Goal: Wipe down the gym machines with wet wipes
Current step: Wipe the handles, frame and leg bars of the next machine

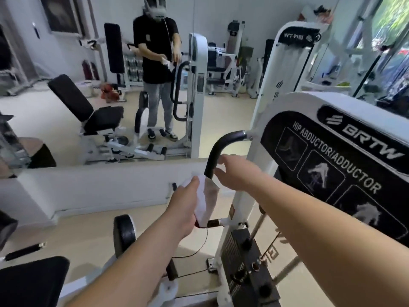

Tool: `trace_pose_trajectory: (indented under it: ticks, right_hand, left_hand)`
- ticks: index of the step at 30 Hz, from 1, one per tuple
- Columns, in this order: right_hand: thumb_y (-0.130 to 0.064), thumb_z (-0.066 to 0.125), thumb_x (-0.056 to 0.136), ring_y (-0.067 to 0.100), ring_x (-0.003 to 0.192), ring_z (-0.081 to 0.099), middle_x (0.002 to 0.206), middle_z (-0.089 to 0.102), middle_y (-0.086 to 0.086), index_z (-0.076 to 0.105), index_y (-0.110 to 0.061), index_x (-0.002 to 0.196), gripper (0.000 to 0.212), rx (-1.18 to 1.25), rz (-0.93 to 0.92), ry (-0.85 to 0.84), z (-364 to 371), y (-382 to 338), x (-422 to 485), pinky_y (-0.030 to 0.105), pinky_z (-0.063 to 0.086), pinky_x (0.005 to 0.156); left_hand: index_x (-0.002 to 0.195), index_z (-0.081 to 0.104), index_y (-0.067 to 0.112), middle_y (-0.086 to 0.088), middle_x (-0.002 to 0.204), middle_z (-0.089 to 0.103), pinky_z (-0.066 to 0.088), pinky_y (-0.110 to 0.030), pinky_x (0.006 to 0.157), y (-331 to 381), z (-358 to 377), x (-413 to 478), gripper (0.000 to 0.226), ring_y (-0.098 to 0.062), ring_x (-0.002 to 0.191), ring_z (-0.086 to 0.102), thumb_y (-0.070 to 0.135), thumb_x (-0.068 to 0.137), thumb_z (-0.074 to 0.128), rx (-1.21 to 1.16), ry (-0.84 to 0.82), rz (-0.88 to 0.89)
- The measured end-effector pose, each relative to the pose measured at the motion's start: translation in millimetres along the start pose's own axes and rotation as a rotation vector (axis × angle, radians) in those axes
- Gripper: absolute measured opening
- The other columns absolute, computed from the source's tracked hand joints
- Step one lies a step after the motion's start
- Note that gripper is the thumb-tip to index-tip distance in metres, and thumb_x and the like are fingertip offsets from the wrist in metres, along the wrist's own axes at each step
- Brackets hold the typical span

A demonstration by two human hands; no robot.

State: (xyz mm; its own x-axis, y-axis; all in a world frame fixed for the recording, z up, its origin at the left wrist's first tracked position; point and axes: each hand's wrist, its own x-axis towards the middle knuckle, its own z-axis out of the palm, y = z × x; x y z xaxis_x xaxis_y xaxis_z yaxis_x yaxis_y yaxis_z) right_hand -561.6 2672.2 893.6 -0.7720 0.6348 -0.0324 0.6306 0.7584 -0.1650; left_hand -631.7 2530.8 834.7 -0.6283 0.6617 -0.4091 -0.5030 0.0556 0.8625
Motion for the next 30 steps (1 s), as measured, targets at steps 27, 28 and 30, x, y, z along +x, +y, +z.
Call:
trace_pose_trajectory:
  ticks: [27, 28, 30]
  right_hand:
    - [-0.020, 0.046, 0.074, 0.014, 0.060, 0.043, 0.063, 0.055, -0.014, 0.047, -0.030, 0.069, 0.011, -0.959, -0.055, 0.028, -26, 118, 182, 0.041, 0.032, 0.089]
    - [-0.021, 0.047, 0.076, 0.015, 0.060, 0.042, 0.063, 0.053, -0.014, 0.046, -0.030, 0.071, 0.010, -0.936, -0.053, 0.021, -27, 118, 182, 0.041, 0.032, 0.088]
    - [-0.025, 0.051, 0.078, 0.014, 0.064, 0.042, 0.064, 0.052, -0.012, 0.050, -0.029, 0.072, 0.008, -0.918, -0.039, 0.030, -27, 117, 180, 0.041, 0.033, 0.091]
  left_hand:
    - [0.085, 0.046, 0.023, -0.004, 0.084, 0.059, 0.045, -0.038, 0.071, 69, 155, 218, 0.038, -0.035, 0.080, 0.057, 0.044, 0.107, 0.022, 1.301, -0.015, 0.777]
    - [0.077, 0.046, 0.021, -0.006, 0.079, 0.060, 0.043, -0.037, 0.071, 80, 158, 226, 0.042, -0.035, 0.077, 0.056, 0.044, 0.106, 0.025, 1.261, -0.092, 0.644]
    - [0.068, 0.048, 0.018, -0.008, 0.066, 0.062, 0.043, -0.035, 0.066, 96, 159, 238, 0.045, -0.029, 0.064, 0.055, 0.043, 0.104, 0.034, 1.017, -0.280, 0.333]
